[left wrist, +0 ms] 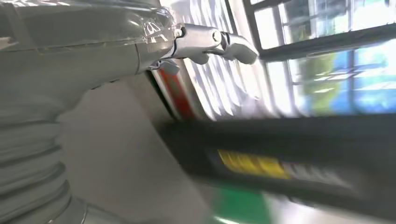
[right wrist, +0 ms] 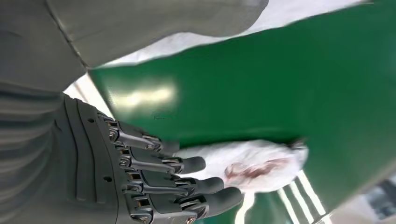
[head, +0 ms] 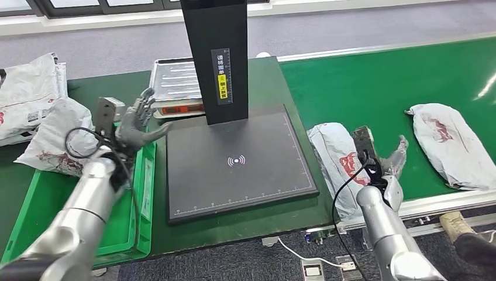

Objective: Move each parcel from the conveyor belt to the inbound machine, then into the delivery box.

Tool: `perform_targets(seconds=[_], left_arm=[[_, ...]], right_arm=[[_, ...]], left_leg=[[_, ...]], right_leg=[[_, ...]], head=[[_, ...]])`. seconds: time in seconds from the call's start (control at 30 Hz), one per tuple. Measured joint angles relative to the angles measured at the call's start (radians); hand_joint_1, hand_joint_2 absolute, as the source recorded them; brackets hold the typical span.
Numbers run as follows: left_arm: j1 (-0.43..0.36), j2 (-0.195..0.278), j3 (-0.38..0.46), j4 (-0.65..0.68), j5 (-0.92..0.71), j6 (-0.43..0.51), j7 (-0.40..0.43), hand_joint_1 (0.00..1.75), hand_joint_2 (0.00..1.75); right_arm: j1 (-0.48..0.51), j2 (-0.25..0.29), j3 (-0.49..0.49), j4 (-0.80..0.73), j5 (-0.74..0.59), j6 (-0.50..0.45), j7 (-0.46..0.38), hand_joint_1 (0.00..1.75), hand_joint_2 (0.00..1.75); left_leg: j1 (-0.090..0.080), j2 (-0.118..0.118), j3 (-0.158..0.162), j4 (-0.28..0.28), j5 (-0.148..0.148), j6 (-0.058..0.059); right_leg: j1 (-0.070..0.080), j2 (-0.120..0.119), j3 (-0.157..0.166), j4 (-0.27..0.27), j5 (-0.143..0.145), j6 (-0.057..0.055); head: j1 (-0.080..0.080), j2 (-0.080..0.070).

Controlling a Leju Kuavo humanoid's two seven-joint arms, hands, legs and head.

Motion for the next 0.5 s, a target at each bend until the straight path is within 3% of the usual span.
perform_targets(seconds=[0.07, 0.17, 0.5], left_arm=[[0.030, -0.084, -0.017, -0.010, 0.083, 0.082, -0.014, 0.00, 1.75], [0.049, -0.150, -0.035, -0.029, 0.135, 0.105, -0.003, 0.00, 1.75], [0.066, -0.193, -0.041, -0.061, 0.157, 0.101, 0.008, 0.00, 1.75]], right_arm=[[-0.054, -0.001, 0.011, 0.097, 0.107, 0.016, 0.067, 0.00, 1.75], [-0.097, 0.001, 0.023, 0.187, 0.143, 0.029, 0.093, 0.00, 1.75], [-0.131, -0.002, 0.031, 0.296, 0.151, 0.036, 0.100, 0.00, 1.75]], left_leg=[[0.000, -0.002, 0.000, 0.000, 0.000, 0.001], [-0.001, -0.001, 0.000, 0.000, -0.001, 0.003], [0.001, 0.000, 0.000, 0.000, 0.000, 0.002]], right_leg=[[0.000, -0.002, 0.001, -0.001, 0.000, 0.002], [-0.001, -0.001, 0.001, -0.001, 0.001, 0.003], [0.002, 0.001, 0.000, 0.000, 0.000, 0.002]], head=[[0.000, 0.000], [0.000, 0.000], [0.000, 0.000]])
